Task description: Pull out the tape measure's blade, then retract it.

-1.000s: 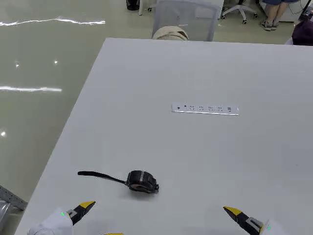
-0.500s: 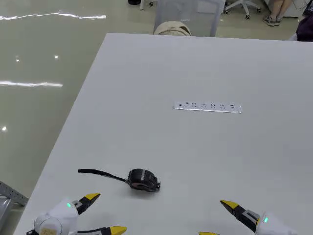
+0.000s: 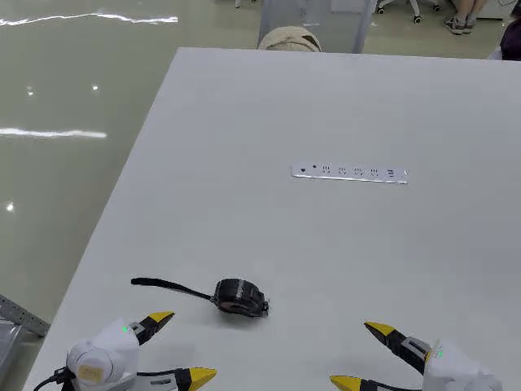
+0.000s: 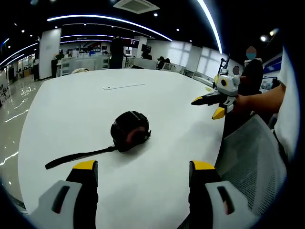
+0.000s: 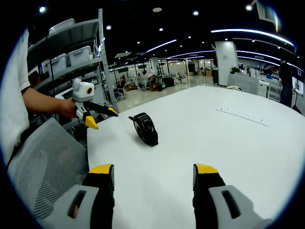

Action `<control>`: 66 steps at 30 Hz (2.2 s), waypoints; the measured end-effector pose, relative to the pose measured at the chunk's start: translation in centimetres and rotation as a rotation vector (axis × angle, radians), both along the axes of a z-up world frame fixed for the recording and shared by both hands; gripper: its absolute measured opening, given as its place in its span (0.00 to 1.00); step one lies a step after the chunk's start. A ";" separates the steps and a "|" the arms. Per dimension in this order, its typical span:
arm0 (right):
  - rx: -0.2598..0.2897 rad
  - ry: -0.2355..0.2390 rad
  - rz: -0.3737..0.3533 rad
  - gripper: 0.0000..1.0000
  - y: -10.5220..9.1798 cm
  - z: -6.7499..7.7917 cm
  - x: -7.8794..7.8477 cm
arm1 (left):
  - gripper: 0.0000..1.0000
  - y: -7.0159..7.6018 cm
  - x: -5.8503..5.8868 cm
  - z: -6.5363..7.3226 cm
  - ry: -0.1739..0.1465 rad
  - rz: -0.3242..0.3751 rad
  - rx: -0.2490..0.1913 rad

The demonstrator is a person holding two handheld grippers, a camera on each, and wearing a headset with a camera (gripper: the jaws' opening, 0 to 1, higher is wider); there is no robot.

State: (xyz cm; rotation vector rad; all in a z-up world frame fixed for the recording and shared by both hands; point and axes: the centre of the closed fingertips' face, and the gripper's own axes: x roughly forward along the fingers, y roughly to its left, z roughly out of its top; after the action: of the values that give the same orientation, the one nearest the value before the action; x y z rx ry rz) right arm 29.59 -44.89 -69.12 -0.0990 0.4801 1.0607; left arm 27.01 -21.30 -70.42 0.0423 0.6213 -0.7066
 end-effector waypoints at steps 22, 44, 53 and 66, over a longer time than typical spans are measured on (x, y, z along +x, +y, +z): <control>0.010 -0.002 0.059 0.67 1.7 -0.2 1.3 | 0.77 -0.1 2.2 -0.7 0.008 -0.080 0.047; 0.023 0.012 0.094 0.66 2.4 -1.0 2.4 | 0.77 -0.6 3.9 -1.8 0.025 -0.156 0.080; 0.026 0.014 0.115 0.66 3.0 -1.1 2.8 | 0.76 -0.9 4.9 -2.2 0.029 -0.182 0.084; 0.041 0.010 0.148 0.64 3.5 -1.6 3.3 | 0.75 -1.5 6.5 -2.6 0.031 -0.205 0.071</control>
State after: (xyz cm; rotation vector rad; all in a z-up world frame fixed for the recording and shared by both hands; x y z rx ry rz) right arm 32.89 -41.39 -70.68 -0.0935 0.4653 1.2156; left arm 33.50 -22.77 -73.04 0.1630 0.6779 -0.8845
